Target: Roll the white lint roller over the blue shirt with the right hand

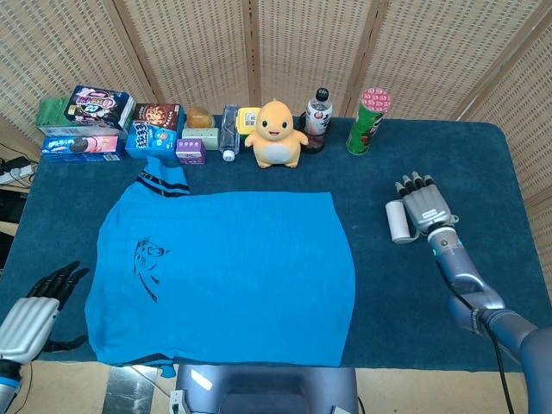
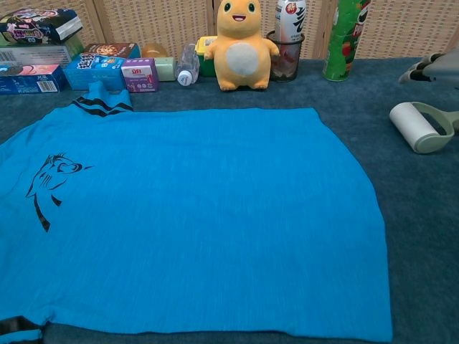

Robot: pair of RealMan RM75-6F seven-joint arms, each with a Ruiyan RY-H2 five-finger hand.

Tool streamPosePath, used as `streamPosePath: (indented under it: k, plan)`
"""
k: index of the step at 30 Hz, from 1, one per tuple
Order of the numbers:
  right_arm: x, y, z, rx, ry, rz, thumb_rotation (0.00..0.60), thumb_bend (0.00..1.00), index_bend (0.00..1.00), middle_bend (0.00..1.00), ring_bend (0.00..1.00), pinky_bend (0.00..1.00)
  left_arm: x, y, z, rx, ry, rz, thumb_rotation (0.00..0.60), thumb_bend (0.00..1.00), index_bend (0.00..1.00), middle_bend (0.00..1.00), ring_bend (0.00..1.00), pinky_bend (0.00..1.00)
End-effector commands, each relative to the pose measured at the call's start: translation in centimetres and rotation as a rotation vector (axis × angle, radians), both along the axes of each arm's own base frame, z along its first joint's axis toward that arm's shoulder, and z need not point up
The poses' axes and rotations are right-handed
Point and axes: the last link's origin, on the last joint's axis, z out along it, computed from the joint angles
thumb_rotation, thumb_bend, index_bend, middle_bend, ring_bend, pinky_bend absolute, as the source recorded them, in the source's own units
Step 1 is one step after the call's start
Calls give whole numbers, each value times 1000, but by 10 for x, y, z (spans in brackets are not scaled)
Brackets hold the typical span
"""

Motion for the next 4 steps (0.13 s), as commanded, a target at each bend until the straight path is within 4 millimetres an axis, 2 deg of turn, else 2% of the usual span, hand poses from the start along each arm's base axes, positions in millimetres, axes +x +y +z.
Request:
streamPosePath:
  k: [1,4]
  plan:
    - [13,13,23,-68,-131,43,600,0,0,0,0,110,0,0,1,6,1,-2,600,87,0,0,0,91]
    - [17,32,37,-93,-204,97,600,0,0,0,0,102,0,-1,2,11,3,-7,600,87,0,0,0,90]
